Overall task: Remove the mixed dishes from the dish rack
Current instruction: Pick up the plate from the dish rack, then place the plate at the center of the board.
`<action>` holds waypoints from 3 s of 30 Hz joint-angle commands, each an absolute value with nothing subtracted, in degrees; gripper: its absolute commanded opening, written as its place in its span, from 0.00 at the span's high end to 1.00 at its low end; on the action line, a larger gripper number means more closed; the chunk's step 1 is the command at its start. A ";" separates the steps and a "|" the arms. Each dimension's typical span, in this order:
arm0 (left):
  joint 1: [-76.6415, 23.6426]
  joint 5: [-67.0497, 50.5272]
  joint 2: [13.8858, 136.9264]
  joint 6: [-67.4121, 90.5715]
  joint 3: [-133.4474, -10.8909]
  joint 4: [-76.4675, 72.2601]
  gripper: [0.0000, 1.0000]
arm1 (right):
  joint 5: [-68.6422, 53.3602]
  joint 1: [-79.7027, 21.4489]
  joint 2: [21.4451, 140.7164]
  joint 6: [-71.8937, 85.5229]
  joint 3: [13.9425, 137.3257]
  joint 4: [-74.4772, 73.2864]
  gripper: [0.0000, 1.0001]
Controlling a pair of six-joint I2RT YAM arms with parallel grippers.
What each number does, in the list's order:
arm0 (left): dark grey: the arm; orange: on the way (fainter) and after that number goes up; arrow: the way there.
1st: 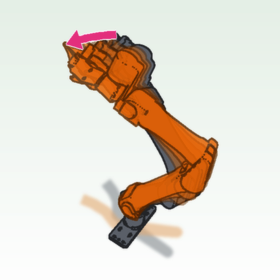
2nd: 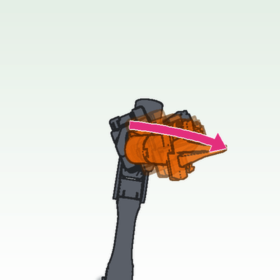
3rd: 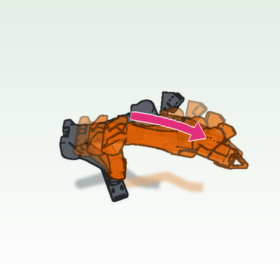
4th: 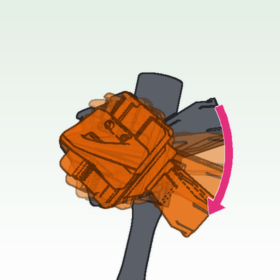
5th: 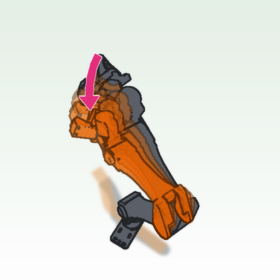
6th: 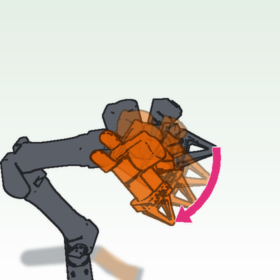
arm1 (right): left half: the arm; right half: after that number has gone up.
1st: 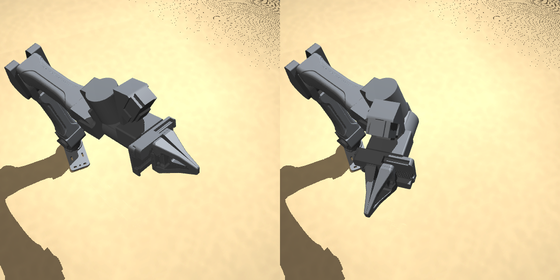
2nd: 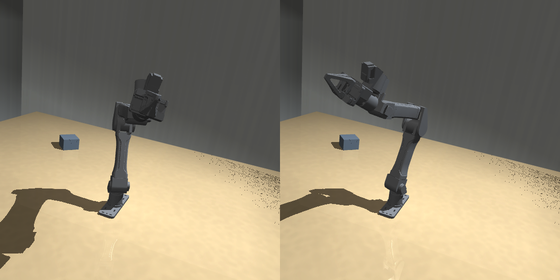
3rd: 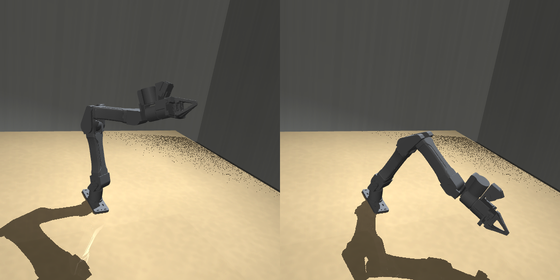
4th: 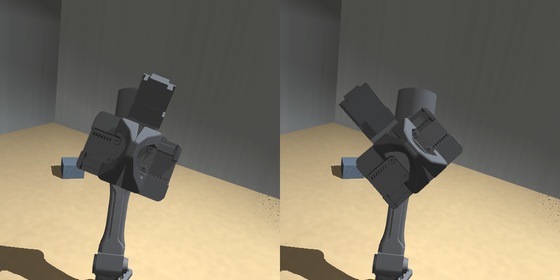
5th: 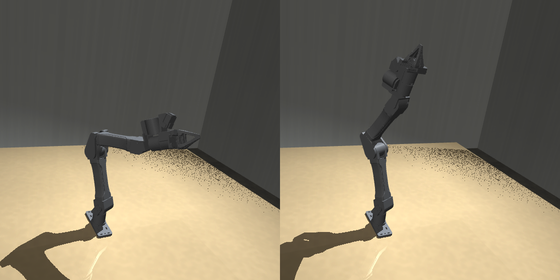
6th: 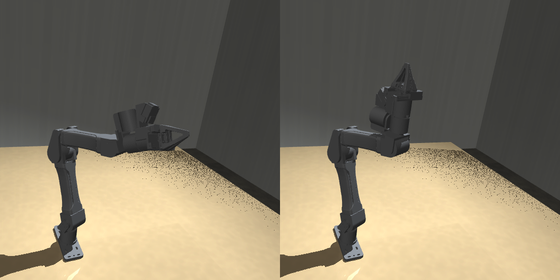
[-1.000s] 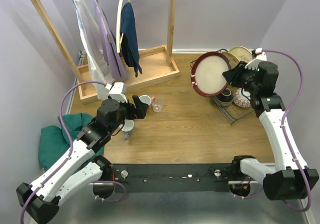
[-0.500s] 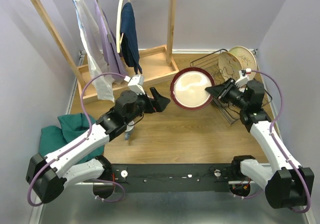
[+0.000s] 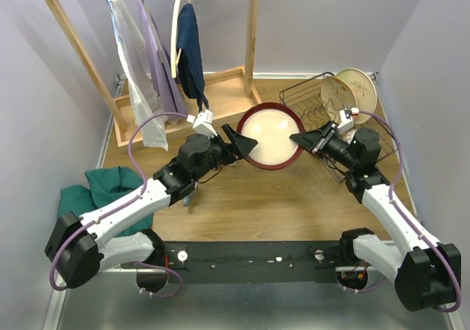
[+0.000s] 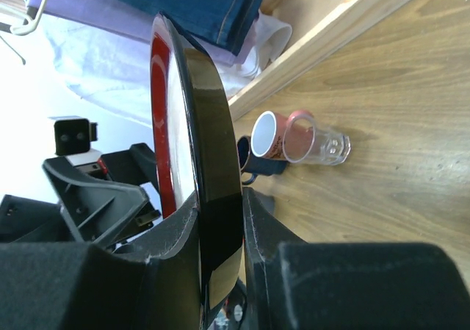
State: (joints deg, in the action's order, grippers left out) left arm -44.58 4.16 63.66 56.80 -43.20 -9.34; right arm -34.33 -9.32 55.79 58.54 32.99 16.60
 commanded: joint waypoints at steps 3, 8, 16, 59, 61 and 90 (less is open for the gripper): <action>-45.00 7.38 63.11 63.54 -39.47 -14.94 0.32 | -36.48 -10.28 53.17 64.60 32.08 27.33 0.99; -45.00 5.98 63.63 64.95 -38.15 -17.75 0.61 | -36.74 -10.46 52.91 66.09 30.32 28.48 0.99; -45.00 5.62 62.32 66.09 -35.51 -20.30 1.00 | -32.80 -10.46 49.93 58.30 31.29 16.28 0.78; -43.42 -2.11 64.25 61.87 -24.44 -5.81 0.89 | -11.69 -10.46 46.85 34.28 39.90 -15.64 0.00; -43.16 -1.85 64.07 61.87 -24.17 -4.93 0.81 | -11.69 -10.55 46.93 34.19 39.90 -15.73 0.00; -40.78 1.67 60.38 54.23 -30.14 9.92 0.19 | -5.72 -10.46 51.06 28.13 43.32 -18.45 0.00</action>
State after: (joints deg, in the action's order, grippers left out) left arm -40.97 -0.89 62.33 58.00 -26.63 5.82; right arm -10.28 -10.41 49.50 32.08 39.77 -16.69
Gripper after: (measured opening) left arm 0.798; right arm 0.997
